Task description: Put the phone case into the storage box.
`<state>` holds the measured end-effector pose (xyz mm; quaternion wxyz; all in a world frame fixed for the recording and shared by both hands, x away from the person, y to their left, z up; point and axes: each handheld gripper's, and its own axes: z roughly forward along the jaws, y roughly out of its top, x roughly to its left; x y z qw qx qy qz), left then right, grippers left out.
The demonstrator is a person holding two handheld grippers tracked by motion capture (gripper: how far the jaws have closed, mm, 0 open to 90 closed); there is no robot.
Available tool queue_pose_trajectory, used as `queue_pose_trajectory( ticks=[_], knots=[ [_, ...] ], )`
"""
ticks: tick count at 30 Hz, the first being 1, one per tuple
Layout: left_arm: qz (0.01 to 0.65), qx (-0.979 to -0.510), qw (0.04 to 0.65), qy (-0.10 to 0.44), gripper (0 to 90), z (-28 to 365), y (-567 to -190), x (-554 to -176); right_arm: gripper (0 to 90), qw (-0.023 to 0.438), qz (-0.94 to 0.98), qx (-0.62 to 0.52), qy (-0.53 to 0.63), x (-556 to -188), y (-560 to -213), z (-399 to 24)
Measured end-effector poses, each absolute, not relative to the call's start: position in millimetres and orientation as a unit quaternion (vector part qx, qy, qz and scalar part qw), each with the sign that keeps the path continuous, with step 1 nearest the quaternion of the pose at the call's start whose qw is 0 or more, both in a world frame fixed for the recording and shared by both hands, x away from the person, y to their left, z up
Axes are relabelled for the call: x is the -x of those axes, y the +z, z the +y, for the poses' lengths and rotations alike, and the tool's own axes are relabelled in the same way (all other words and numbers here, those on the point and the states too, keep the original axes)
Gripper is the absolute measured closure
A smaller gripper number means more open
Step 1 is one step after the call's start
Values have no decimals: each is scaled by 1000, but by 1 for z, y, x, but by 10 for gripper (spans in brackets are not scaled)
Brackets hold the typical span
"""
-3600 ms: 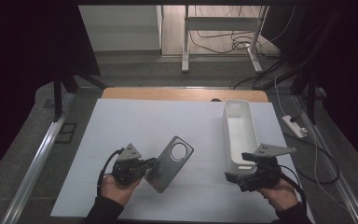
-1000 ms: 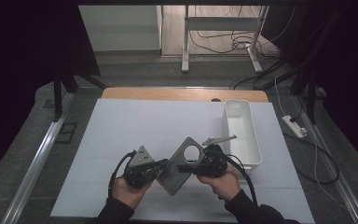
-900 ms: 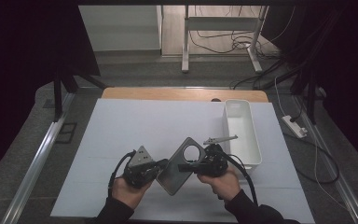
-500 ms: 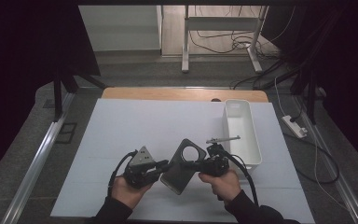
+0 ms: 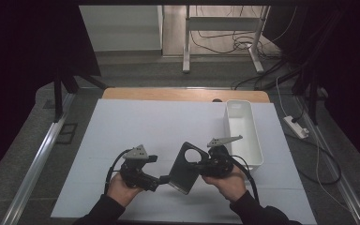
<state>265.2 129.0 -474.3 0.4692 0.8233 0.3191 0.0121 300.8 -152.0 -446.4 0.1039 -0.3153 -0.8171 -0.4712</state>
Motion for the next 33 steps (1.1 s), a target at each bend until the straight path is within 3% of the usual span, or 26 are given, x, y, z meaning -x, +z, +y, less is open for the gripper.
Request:
queue_pose_trajectory(
  ticks=[7, 13, 33],
  knots=[
    [296, -828, 476, 11, 0, 125, -480, -263, 850, 92, -833, 289, -463, -299, -443, -152],
    [280, -826, 490, -23, 0, 121, -487, -267, 850, 94, -841, 272, -457, -299, -442, -151],
    [234, -852, 466, -43, 0, 101, -490, -262, 850, 111, -858, 192, -462, -289, -437, -140]
  ],
)
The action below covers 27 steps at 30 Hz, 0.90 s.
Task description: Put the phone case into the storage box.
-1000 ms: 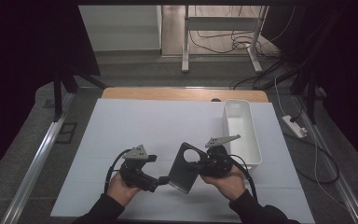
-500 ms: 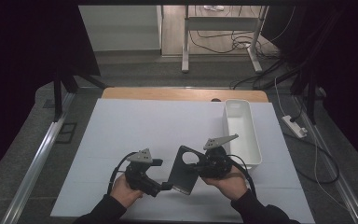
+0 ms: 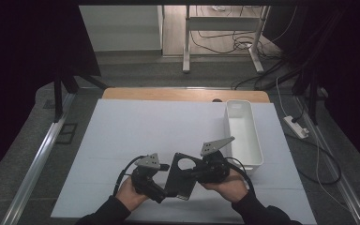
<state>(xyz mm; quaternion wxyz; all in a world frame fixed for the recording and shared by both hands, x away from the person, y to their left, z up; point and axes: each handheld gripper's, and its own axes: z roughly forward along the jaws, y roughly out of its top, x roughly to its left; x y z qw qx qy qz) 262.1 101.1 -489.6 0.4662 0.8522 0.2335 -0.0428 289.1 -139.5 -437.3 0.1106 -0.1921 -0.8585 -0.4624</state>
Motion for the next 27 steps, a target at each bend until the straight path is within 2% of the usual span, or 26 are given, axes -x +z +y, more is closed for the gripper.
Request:
queue_pose_trajectory(
  ticks=[3, 7, 17, 24, 27],
  knots=[
    [229, -856, 462, -50, 1, 99, -489, -261, 851, 112, -859, 182, -465, -287, -436, -138],
    [214, -864, 453, -41, 81, 96, -488, -257, 851, 112, -861, 168, -467, -285, -434, -137],
    [196, -858, 466, -84, 522, 102, -487, -257, 851, 115, -862, 156, -468, -285, -434, -137],
    [178, -853, 477, -112, 754, 104, -487, -258, 851, 120, -861, 149, -472, -285, -434, -137],
    [169, -853, 478, -123, 807, 105, -487, -259, 850, 123, -860, 144, -474, -285, -434, -137]
  ],
)
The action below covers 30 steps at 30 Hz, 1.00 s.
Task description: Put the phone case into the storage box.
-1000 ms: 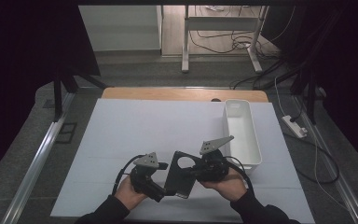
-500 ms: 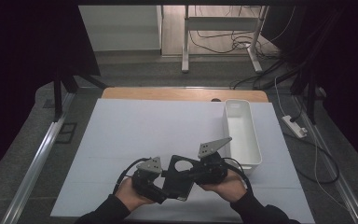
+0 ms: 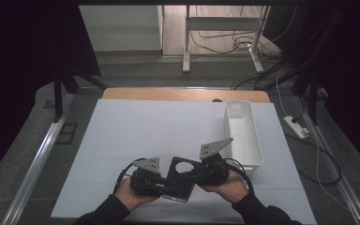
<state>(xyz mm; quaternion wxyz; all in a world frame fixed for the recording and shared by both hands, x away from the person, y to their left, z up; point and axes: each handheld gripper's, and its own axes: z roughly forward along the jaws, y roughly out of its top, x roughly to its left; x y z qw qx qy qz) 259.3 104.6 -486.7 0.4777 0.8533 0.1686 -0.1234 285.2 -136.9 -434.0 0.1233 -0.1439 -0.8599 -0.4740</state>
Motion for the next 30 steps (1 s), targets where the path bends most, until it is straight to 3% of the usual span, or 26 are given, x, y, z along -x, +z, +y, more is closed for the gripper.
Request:
queue_pose_trajectory(
  ticks=[6, 9, 12, 21, 30],
  knots=[
    [155, -859, 472, -122, 842, 103, -484, -257, 834, 140, -857, 137, -477, -287, -435, -138],
    [162, -864, 464, -111, 845, 102, -483, -257, 795, 124, -860, 138, -475, -286, -436, -137],
    [173, -866, 458, -103, 845, 103, -482, -257, 653, 98, -862, 144, -476, -285, -436, -136],
    [212, -876, 428, -61, 844, 105, -478, -256, 357, 40, -854, 186, -485, -290, -432, -142],
    [255, -876, 409, -34, 844, 106, -478, -258, 133, -9, -852, 230, -470, -293, -429, -147]
  ],
)
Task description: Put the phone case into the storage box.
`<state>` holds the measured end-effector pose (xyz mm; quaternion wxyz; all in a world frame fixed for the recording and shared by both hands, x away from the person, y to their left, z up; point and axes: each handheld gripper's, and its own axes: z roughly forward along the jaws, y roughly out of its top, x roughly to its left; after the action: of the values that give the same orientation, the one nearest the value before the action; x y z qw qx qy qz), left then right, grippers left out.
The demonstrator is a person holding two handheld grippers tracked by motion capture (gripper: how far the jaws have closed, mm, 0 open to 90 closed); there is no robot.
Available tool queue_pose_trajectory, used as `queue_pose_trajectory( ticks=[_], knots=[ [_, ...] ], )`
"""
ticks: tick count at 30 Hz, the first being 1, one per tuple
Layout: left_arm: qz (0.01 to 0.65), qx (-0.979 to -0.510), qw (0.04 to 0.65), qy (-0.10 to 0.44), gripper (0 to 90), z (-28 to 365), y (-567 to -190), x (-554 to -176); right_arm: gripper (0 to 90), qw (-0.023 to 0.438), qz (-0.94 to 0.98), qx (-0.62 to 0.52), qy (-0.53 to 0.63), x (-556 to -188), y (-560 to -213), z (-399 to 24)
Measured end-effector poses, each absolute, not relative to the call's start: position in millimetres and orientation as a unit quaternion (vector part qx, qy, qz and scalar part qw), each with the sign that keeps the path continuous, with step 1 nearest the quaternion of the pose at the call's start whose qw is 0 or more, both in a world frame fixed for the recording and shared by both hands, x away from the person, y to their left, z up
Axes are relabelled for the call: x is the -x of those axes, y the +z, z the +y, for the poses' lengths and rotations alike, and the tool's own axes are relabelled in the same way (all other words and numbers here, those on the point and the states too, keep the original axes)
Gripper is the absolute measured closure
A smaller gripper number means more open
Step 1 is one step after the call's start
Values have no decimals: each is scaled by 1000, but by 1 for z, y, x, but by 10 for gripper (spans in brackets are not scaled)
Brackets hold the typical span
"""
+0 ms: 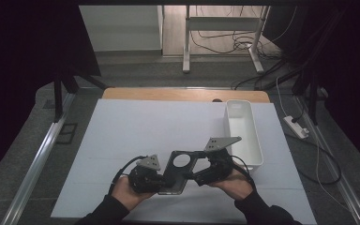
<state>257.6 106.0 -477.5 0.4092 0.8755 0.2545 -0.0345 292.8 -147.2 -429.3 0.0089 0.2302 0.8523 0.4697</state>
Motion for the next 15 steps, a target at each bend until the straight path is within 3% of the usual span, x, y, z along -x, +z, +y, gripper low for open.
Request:
queue_pose_trajectory(
  ticks=[6, 10, 15],
  knots=[
    [282, -872, 399, -19, 844, 108, -477, -259, 65, 14, 848, -256, 465, -296, -429, -150],
    [306, -869, 390, -5, 843, 109, -476, -259, 0, 44, 843, -267, 464, -297, -428, -152],
    [329, -866, 376, 3, 843, 107, -474, -259, 0, 74, 844, -274, 456, -298, -427, -156]
  ],
)
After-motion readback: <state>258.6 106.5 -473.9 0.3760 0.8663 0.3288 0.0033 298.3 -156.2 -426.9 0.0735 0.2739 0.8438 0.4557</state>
